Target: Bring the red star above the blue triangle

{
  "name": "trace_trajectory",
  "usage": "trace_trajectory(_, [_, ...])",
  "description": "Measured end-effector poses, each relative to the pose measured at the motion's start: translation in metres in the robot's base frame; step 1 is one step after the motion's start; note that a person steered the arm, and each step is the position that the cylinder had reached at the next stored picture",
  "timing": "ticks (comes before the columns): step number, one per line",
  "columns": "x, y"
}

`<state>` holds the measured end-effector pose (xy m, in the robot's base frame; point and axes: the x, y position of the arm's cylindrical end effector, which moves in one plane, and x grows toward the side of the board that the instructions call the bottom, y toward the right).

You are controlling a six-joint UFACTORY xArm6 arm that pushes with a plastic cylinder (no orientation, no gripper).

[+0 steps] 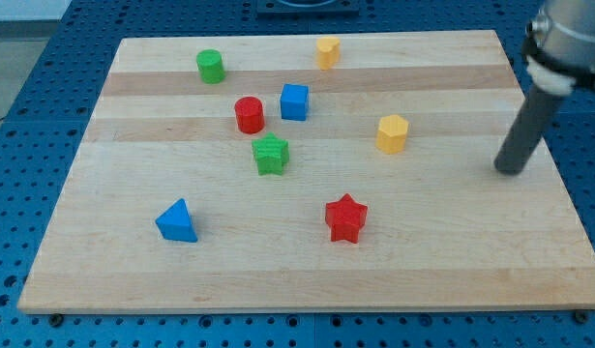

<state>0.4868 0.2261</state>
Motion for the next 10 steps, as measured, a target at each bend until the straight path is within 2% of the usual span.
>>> trace_trajectory(1, [0.065,-0.034])
trace_trajectory(2, [0.082,-0.09])
trace_trajectory(5, [0.043,-0.198])
trace_trajectory(7, [0.045,-0.241])
trace_trajectory(8, [0.032,-0.257])
trace_trajectory(10, [-0.034,-0.311])
